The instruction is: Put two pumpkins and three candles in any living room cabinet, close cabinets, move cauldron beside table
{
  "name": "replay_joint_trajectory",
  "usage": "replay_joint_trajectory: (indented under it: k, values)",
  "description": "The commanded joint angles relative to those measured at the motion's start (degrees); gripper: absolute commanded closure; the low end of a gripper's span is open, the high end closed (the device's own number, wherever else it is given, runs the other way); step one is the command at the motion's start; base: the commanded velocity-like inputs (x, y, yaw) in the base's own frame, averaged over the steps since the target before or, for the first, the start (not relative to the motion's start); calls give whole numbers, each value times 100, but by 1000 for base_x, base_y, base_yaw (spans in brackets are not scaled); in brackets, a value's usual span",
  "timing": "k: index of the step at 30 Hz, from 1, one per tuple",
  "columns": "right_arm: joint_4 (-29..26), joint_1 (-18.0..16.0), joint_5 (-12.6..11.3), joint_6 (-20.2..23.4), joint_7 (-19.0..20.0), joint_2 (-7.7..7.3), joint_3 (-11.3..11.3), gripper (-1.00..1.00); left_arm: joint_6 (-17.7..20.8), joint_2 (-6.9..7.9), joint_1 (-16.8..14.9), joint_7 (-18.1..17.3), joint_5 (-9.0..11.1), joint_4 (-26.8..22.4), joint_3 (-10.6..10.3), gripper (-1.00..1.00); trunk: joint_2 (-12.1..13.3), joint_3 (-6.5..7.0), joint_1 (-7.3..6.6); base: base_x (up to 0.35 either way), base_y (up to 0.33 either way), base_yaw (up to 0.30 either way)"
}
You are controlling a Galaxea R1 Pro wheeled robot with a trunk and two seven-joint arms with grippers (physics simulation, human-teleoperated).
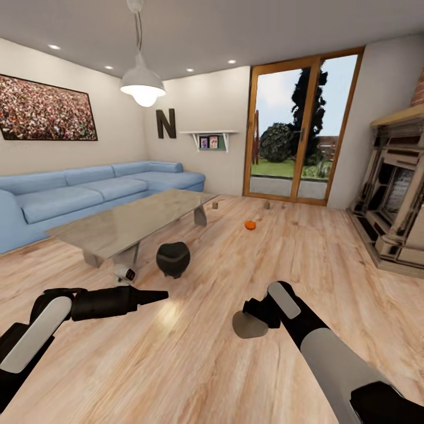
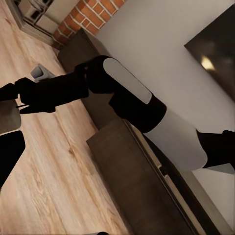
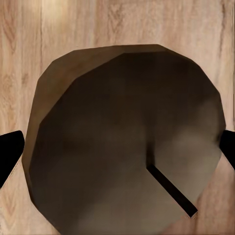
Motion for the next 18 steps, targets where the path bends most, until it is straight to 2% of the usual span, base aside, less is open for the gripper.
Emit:
replay_joint_trajectory:
  k: [1, 10, 18]
  values:
    - [-4, -6, -65, -13, -67, 1, 20, 100, 19, 3, -4, -18, 2, 0, -3, -100, -3, -9, 2, 326, 0, -248]
    - [-8, -6, -65, -9, -67, -1, 20, 100, 19, 2, 4, -20, 1, 0, -4, -100, -3, -34, 2, 327, 0, -245]
    - [-9, 1, -50, -13, -67, -9, 32, 100, 19, 2, 5, -22, -3, 0, -4, -100, -3, -42, 2, 327, 0, -68]
